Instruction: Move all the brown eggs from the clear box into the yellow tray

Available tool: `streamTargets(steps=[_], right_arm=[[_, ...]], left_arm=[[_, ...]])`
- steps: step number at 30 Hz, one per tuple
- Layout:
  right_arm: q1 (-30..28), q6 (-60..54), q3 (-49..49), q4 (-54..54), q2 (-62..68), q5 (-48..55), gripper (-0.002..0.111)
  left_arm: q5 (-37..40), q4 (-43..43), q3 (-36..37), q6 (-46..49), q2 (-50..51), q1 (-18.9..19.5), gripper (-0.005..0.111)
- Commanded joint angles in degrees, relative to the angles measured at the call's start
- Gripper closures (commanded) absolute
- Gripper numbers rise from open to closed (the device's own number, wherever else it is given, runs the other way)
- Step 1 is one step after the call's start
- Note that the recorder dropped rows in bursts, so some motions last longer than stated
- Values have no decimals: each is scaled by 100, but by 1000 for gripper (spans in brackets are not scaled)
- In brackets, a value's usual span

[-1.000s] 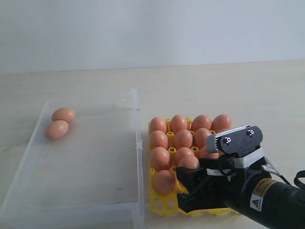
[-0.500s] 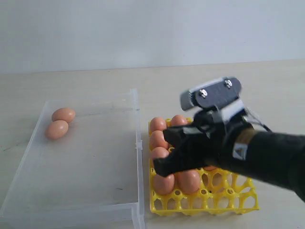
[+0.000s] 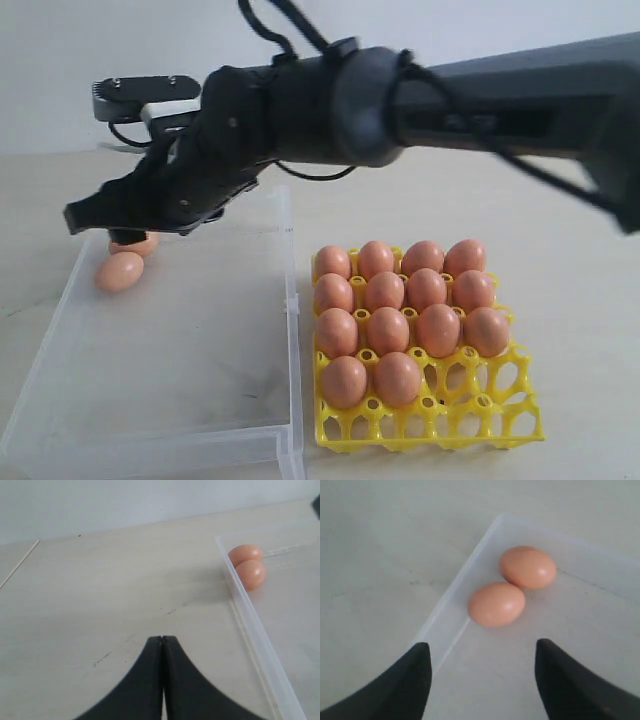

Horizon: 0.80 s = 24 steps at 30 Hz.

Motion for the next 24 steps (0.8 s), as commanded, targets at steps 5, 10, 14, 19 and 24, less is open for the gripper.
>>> streamTargets(steps=[5, 10, 14, 19, 24], right_arm=[[1, 824, -2058, 193, 1610, 713, 46], [1, 910, -2800, 167, 2158, 1075, 46], [1, 952, -2972, -13, 2279, 1112, 46], [-35, 1047, -2972, -263, 2309, 1096, 46], [-52, 1151, -2972, -346, 2404, 965, 46]], left_arm=[[-52, -14, -23, -26, -32, -33, 107], [-52, -14, -23, -26, -32, -33, 107], [-52, -14, -23, -26, -32, -33, 107], [-52, -14, -23, -26, -32, -33, 107], [-52, -14, -23, -26, -32, -33, 107]])
